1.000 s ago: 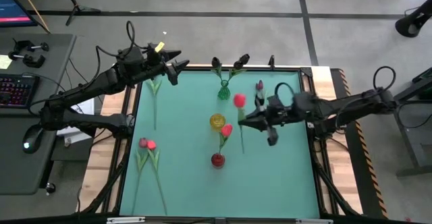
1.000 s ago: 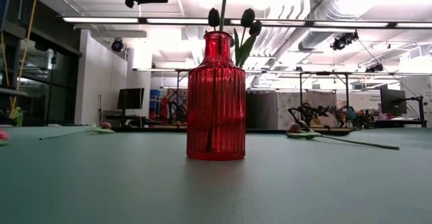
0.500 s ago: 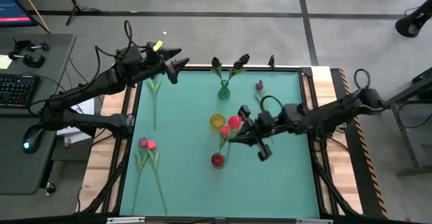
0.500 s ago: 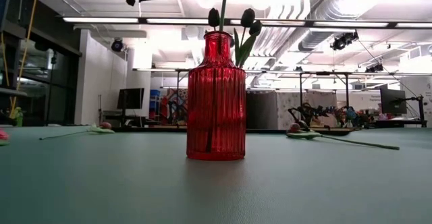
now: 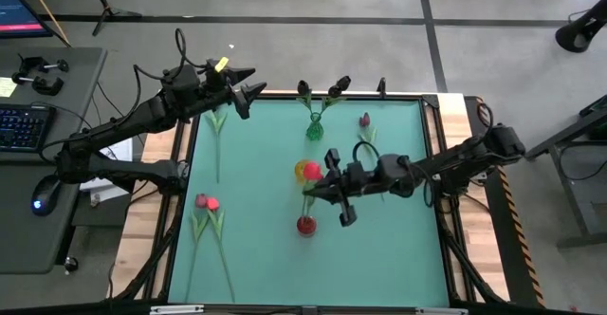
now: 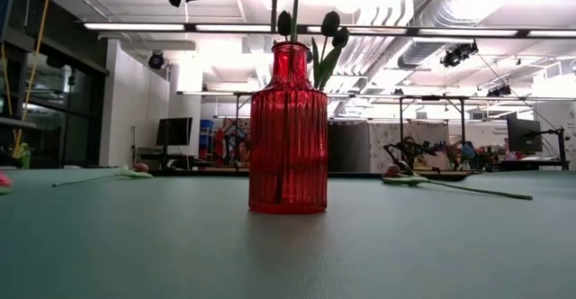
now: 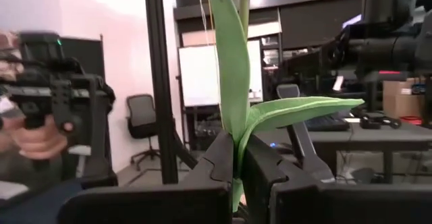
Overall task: Sort flowers into vase by color
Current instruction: Put the top pink tulip into the red vase
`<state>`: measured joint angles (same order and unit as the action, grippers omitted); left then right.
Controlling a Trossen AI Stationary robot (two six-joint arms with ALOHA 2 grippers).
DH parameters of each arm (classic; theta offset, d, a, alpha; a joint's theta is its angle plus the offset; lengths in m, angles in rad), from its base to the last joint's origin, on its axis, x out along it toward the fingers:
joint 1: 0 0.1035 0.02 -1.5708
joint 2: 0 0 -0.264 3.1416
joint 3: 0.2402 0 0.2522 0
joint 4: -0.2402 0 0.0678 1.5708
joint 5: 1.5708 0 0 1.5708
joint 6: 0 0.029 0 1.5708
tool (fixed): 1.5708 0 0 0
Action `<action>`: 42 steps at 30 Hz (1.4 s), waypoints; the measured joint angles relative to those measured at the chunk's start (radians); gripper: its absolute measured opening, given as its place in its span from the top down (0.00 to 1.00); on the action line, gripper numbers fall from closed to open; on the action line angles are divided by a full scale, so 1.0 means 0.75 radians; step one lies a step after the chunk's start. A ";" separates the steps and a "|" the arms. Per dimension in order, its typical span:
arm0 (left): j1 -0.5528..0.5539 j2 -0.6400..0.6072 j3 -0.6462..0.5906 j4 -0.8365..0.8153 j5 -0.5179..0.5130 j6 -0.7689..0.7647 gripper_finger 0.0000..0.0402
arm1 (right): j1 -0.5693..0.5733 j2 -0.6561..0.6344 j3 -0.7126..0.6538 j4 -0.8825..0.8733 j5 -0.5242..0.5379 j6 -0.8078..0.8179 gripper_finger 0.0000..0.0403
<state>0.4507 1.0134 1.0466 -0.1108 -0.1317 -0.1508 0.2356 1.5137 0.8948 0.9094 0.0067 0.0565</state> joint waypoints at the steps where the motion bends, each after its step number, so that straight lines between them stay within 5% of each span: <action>1: 0.000 0.000 0.000 -0.001 0.000 0.006 0.29 | 0.000 0.000 0.000 -0.013 0.003 -0.007 1.00; 16: 0.000 0.000 0.000 0.000 0.001 0.008 0.29 | 0.004 0.000 0.000 -0.111 -0.029 -0.005 1.00; 33: 0.000 0.000 0.000 -0.001 0.001 0.008 0.29 | 0.010 -0.004 0.000 -0.237 -0.124 0.359 1.00; 37: 0.000 0.000 0.000 -0.001 0.001 0.008 0.29 | 0.010 -0.037 0.000 -0.345 -0.115 0.446 0.92; 42: 0.000 0.000 0.000 -0.002 0.001 0.008 0.29 | 0.010 -0.138 0.000 -0.552 -0.115 0.514 0.72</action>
<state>0.4507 1.0134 1.0466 -0.1120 -0.1308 -0.1452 0.2432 1.4100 0.8948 0.4951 -0.0796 0.4417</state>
